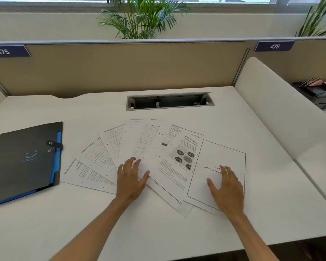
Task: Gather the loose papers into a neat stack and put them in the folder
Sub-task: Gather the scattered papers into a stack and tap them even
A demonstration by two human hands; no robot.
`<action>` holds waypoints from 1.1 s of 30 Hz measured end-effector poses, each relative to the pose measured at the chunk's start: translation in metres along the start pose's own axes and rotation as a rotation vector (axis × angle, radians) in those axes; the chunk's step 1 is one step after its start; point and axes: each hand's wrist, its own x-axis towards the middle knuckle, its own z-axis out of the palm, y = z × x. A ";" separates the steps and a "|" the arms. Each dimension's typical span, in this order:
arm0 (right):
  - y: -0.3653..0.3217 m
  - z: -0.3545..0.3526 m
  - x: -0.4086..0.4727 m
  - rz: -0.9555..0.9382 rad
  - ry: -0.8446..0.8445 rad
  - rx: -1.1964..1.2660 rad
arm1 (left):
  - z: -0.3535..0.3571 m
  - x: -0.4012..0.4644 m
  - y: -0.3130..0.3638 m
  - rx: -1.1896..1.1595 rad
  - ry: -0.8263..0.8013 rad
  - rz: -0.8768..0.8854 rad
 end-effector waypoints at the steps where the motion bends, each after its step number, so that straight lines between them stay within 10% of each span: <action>1: 0.004 -0.002 0.001 0.046 -0.013 0.006 | 0.001 0.003 0.004 -0.001 -0.016 0.001; 24: -0.015 0.019 -0.004 0.078 -0.111 -0.113 | 0.023 0.060 0.066 0.038 -0.238 -0.062; 33: -0.050 0.032 -0.002 0.077 -0.096 -0.144 | 0.023 0.071 0.083 -0.369 -0.321 -0.340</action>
